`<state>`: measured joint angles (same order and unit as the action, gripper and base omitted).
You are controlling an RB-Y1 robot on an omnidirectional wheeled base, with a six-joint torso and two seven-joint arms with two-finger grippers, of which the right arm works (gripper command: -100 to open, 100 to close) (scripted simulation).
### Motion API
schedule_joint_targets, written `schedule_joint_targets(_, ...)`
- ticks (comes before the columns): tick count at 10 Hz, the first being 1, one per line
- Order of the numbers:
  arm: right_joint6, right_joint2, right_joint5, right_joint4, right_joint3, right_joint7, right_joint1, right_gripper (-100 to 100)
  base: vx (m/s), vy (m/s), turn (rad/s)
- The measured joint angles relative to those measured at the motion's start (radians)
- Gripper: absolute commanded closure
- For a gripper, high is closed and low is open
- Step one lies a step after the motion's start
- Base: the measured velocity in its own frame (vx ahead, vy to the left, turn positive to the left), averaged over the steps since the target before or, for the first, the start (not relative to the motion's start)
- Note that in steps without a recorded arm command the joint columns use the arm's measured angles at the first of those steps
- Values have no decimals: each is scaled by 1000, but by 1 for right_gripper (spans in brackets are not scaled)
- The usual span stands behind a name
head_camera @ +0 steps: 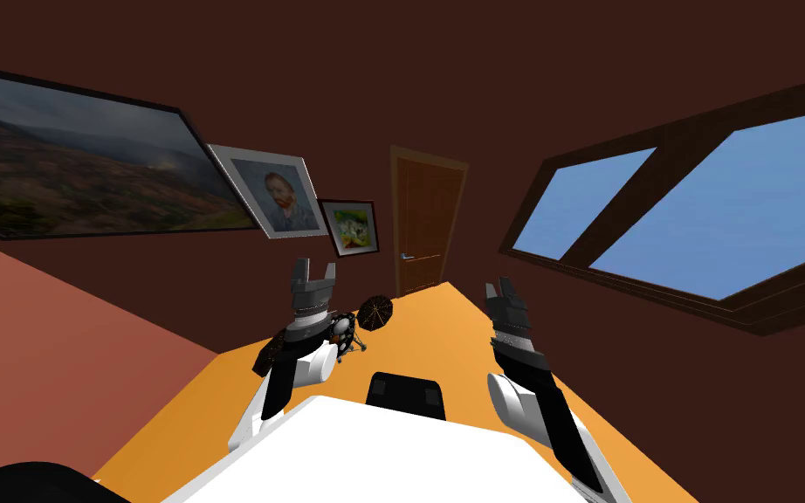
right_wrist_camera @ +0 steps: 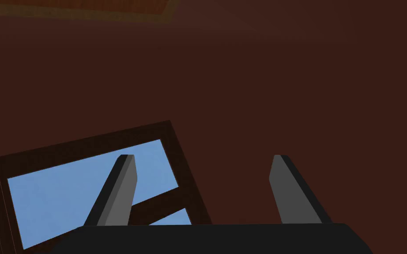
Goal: Pull the door open
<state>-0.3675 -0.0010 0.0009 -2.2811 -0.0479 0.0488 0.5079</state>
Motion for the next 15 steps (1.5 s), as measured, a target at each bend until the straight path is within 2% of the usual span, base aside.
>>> schedule_joint_targets(5, -32, -23, -8, 113, 7, -15, -44, -100, 83, 5, 72)
schedule_joint_targets(7, -48, -41, -17, 161, 0, -29, -60, -100, 88, 7, 77)
schedule_joint_targets(8, -51, -39, -15, 186, 7, -29, -76, -100, 82, 10, 79)
schedule_joint_targets(9, -62, -39, -14, 220, 13, -28, -88, -100, 88, 2, 79)
schedule_joint_targets(10, -78, -46, -17, 251, 15, -32, -92, -100, 86, 1, 75)
schedule_joint_targets(12, -97, -55, -21, 315, 18, -42, -118, -100, 93, 7, 96)
schedule_joint_targets(15, -114, -73, -30, 387, 19, -57, -149, -100, 76, 5, 59)
